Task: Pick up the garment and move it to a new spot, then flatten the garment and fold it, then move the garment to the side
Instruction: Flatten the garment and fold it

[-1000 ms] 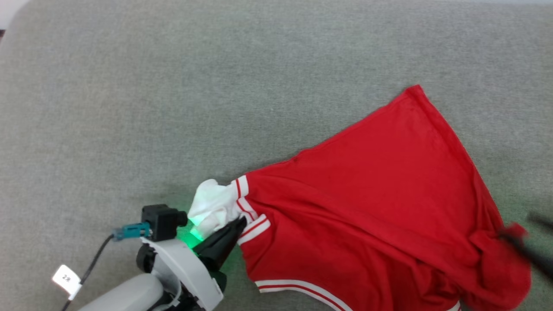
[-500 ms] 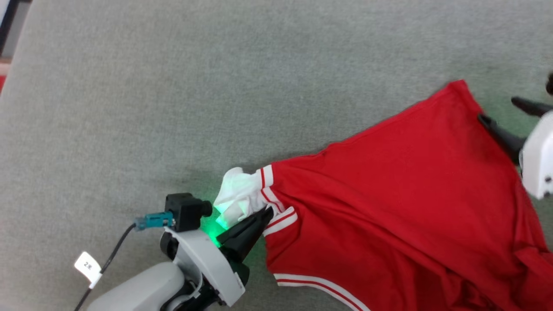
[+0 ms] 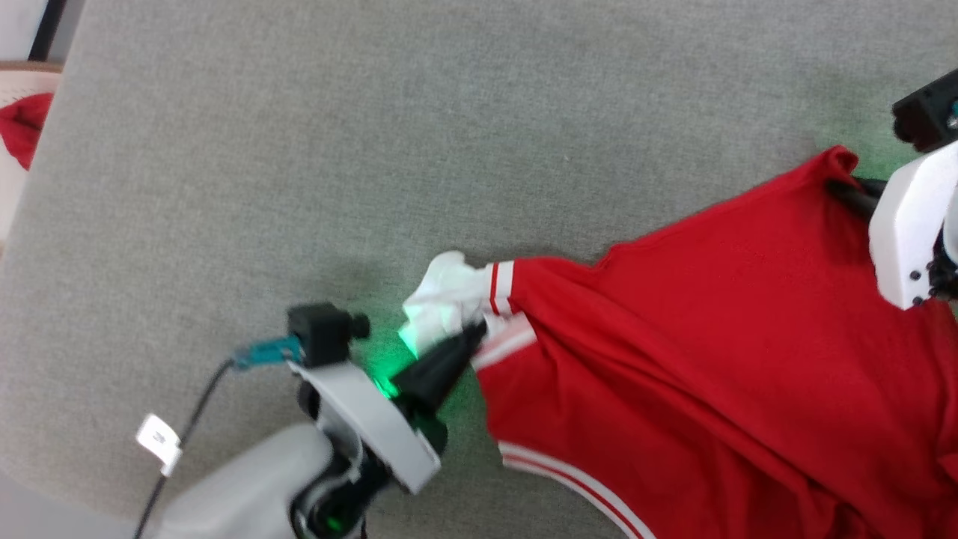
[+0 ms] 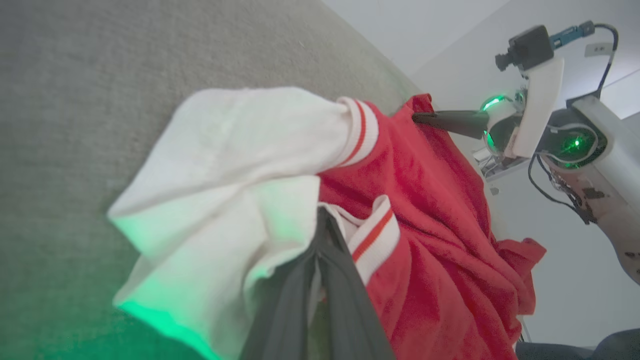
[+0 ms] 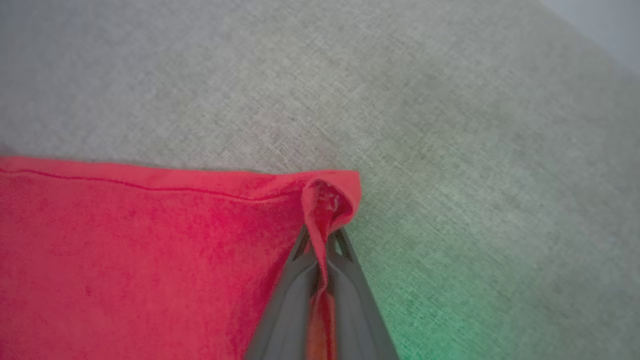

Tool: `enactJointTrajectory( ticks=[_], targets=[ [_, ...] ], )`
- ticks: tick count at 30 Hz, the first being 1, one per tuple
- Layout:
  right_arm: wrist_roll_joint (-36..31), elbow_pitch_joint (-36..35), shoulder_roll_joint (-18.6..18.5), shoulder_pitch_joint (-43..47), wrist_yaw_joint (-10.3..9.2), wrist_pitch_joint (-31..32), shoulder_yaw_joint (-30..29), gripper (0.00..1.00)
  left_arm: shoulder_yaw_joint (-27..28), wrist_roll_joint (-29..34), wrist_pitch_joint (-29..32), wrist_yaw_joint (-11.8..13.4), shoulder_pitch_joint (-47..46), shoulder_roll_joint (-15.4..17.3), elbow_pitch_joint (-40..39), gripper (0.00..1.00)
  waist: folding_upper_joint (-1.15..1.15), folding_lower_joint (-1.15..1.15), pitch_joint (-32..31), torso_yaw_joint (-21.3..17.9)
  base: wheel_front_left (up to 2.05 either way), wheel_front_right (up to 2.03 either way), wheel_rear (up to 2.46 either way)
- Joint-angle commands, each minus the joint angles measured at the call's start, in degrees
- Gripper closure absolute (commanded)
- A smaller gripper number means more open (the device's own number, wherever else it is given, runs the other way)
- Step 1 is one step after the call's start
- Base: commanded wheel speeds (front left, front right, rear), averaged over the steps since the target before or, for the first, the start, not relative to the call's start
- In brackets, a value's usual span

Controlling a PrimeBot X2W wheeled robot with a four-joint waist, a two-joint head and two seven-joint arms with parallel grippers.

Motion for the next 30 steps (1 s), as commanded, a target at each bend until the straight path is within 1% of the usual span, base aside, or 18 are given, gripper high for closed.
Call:
enactJointTrajectory(
  ticks=[1,3,6,11,14,16,19,21,23,26,30],
  targets=[
    [0.39,1.26,-0.02,-0.86,-0.06,-1.14,-0.95,1.00,1.16,-0.90,-0.09,-0.07,-1.55,0.30,-0.31,1.00,0.00,0.00,-0.74,-0.46,0.00,0.00,0.00],
    [1.07,3.04,0.70,-2.92,-0.06,-3.89,-3.82,1.00,2.38,-1.94,0.10,-0.11,-3.92,0.80,-1.45,1.00,0.00,0.00,-1.31,-0.92,0.00,0.00,0.00],
    [0.60,6.69,2.46,-6.15,-0.06,-7.75,-8.83,1.00,3.82,-3.32,2.22,-0.13,-9.31,1.49,-2.09,1.00,0.00,0.00,-1.77,-1.67,0.00,0.00,0.00],
    [-3.20,13.66,6.74,-16.51,-0.06,-13.13,-16.94,1.00,8.08,-7.86,8.68,-0.13,-22.65,1.92,0.70,1.00,0.00,0.00,-0.50,-4.59,0.00,0.00,0.00],
    [-7.08,18.94,9.86,-24.15,-0.06,-17.07,-21.19,1.00,10.89,-9.69,12.04,-0.14,-32.21,0.67,6.06,1.00,0.00,0.00,0.72,-6.25,0.00,0.00,0.00],
    [-9.86,22.39,11.67,-29.45,-0.06,-20.34,-24.25,1.00,12.95,-10.38,13.14,-0.14,-38.78,-0.74,11.46,1.00,0.00,0.00,1.45,-7.10,0.00,0.00,0.00],
    [-13.44,26.69,13.94,-36.61,-0.06,-25.68,-28.58,1.00,15.83,-9.78,12.12,-0.14,-48.70,-3.29,19.47,1.00,0.00,0.00,2.25,-8.11,0.00,0.00,0.00],
    [-15.35,29.06,14.86,-40.20,-0.06,-29.19,-30.97,1.00,17.65,-9.81,10.54,-0.14,-53.92,-5.00,23.72,1.00,0.00,0.00,2.37,-8.56,0.00,0.00,0.00],
    [-16.87,31.20,15.49,-43.23,-0.06,-32.31,-32.64,1.00,19.39,-9.76,8.43,-0.14,-57.97,-5.84,26.63,1.00,0.00,0.00,2.36,-8.85,0.00,0.00,0.00],
    [-18.21,34.36,16.22,-44.75,-0.07,-35.69,-33.42,1.00,20.66,-10.27,6.11,-0.14,-59.94,-6.87,28.78,1.00,0.00,0.00,2.03,-9.10,0.00,0.00,0.00],
    [-17.50,36.65,16.54,-40.73,-0.07,-35.91,-30.24,1.00,18.22,-10.56,7.25,-0.14,-54.81,-6.99,27.25,1.00,0.00,0.00,1.63,-9.05,0.00,0.00,0.00]
  ],
)
